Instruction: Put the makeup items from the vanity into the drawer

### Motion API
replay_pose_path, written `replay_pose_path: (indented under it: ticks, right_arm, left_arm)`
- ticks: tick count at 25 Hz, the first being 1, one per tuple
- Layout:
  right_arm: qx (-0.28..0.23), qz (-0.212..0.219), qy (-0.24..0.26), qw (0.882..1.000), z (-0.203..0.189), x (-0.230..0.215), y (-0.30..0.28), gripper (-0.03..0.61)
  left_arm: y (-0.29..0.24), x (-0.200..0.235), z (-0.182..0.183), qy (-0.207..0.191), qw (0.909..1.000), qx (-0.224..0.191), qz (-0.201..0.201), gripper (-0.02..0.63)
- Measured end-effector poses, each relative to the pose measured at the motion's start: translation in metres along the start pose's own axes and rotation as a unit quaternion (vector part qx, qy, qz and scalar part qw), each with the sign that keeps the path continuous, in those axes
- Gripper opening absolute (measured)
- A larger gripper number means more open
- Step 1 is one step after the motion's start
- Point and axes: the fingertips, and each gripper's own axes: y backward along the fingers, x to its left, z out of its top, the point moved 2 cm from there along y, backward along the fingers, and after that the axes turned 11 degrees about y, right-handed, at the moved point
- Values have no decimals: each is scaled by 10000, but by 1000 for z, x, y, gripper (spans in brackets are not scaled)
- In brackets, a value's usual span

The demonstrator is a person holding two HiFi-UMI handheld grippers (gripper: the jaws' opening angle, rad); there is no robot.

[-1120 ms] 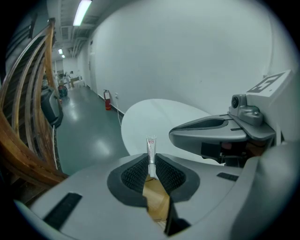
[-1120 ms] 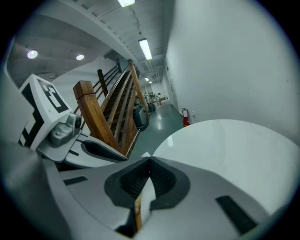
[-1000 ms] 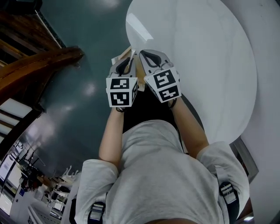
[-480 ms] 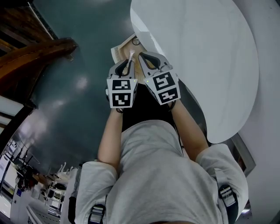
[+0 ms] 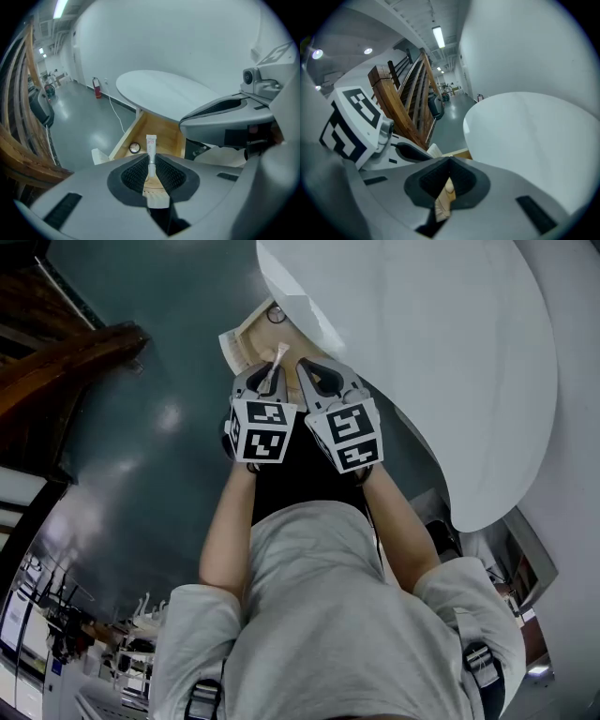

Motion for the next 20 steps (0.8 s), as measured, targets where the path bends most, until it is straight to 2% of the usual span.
replay_pose_path:
  ticks: [5,9,14,20]
  right_arm:
    - [9,-191,-308,9993,-26,-6,8,14]
    - [-29,-325,-535,9980,-40,-10,5,14]
    - [-44,-518,-805,9954,-60,-16,6,14]
    - [-42,-691,-1090,9916,-77,-20,16,14]
  left_arm:
    - [-15,-6,-5,-612,9979,212,-32,52]
    - [-29,-6,-7,-1490,9877,466,-79,52]
    - [-49,-17,-12,-2694,9588,838,-339,52]
    - [-70,-32,-20,-3627,9206,1266,-701,52]
